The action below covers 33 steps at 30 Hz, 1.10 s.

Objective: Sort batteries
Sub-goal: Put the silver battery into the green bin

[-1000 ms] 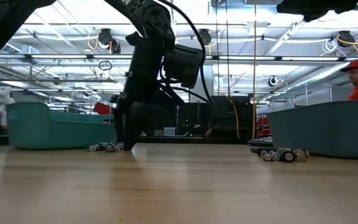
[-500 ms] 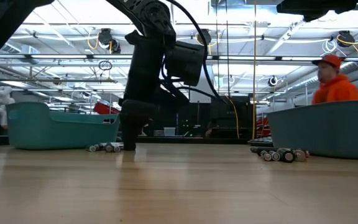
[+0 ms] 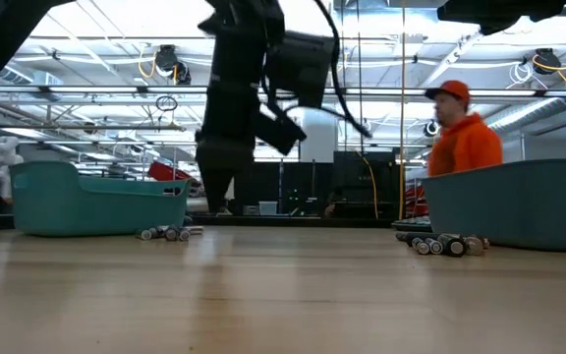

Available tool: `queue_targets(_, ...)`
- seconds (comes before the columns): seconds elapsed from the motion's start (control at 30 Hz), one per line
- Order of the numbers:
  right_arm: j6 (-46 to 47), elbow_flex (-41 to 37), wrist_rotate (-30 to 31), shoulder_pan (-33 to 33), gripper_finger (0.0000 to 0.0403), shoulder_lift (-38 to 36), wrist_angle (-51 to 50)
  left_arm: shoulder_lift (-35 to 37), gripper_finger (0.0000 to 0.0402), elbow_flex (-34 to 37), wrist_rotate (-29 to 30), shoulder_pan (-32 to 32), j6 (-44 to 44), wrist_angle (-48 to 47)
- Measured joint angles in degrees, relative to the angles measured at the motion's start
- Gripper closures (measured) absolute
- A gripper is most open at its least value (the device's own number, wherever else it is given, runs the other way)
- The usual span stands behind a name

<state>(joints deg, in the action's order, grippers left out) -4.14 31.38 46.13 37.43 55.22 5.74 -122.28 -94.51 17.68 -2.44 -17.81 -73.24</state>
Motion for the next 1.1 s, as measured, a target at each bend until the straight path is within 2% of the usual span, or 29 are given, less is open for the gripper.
queue_targets(0.27, 0.91, 0.0, 0.0, 0.03, 0.0325, 0.0, -0.47, 4.9, 0.0358, -1.7, -1.6, -0.22, -7.04, -16.78)
queue_targets(0.47, 3.47, 0.0, 0.04, 0.17, 0.0325, -0.02, -3.32, 12.84, 0.0358, 1.63, -3.62, 0.37, -8.79, -16.51)
queue_targets(0.6, 3.5, 0.0, 0.02, 0.17, 0.0325, -0.02, -3.67, 19.6, 0.0354, 8.12, -2.4, 1.69, -12.24, -16.46)
queue_targets(0.87, 4.15, 0.02, 0.0, 0.17, 0.0325, -0.02, -3.76, 27.84, 0.0276, 21.69, -2.23, 3.58, -20.78, -13.45)
queue_targets(1.1, 4.99, 0.02, -1.81, 0.17, 0.0325, -0.02, -3.78, 27.8, 0.0237, 22.2, -2.66, 3.58, -22.92, -7.48)
